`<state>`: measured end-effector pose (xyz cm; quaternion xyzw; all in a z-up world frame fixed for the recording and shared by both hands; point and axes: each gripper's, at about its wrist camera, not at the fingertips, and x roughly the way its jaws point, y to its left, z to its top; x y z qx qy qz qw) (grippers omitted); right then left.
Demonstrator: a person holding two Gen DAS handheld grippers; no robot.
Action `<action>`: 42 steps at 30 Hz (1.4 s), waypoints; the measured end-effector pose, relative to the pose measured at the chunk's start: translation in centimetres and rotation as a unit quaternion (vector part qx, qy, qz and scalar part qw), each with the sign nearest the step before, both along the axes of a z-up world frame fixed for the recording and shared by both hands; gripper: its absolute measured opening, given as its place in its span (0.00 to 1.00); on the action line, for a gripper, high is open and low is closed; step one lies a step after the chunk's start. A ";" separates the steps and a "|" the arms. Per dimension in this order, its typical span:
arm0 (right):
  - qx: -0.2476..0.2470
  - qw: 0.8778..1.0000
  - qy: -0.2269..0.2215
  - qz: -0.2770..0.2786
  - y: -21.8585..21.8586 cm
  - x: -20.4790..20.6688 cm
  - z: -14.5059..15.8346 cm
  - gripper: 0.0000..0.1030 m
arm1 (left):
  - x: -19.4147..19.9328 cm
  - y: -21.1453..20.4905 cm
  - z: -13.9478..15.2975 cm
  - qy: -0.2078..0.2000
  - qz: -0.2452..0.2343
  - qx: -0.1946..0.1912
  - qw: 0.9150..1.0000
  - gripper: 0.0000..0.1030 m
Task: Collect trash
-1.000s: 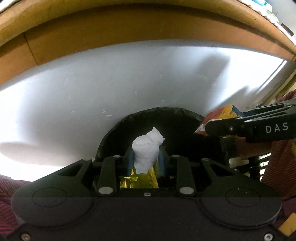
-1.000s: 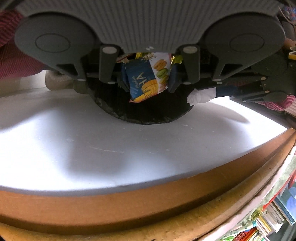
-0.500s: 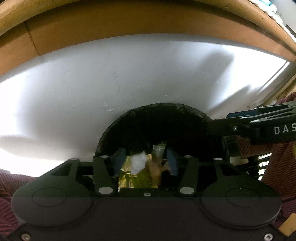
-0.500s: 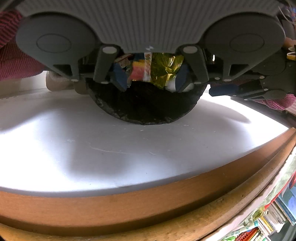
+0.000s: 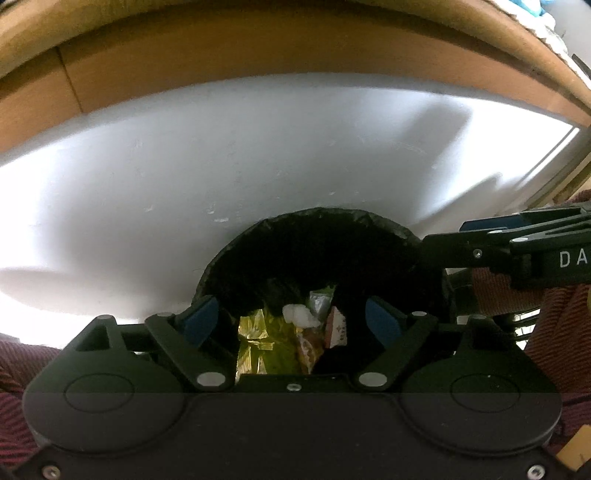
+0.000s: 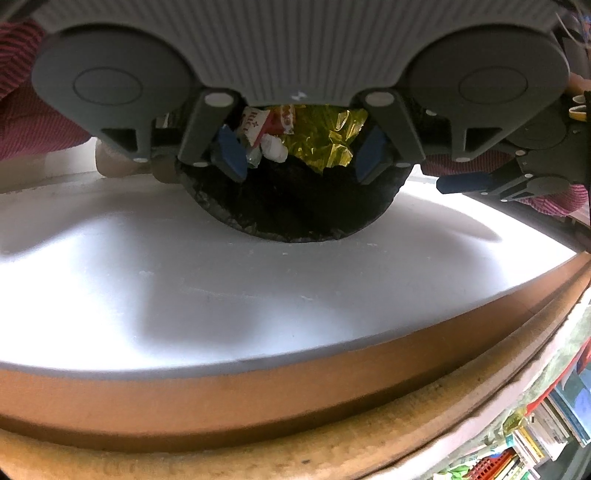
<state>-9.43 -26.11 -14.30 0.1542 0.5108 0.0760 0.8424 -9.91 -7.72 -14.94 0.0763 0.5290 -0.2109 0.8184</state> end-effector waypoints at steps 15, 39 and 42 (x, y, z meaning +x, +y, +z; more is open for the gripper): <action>-0.011 0.982 -0.146 0.116 0.6 -1.3 11.6 0.85 | -2.5 2.1 11.8 -0.140 -0.045 -0.078 0.986 0.91; -0.037 0.956 -0.286 0.045 1.7 15.3 18.3 0.86 | 17.8 11.8 18.8 -0.329 0.180 -0.040 0.926 0.79; -0.034 0.963 -0.262 0.047 2.2 18.6 17.6 0.86 | 20.3 12.6 18.0 -0.321 0.200 -0.045 0.925 0.72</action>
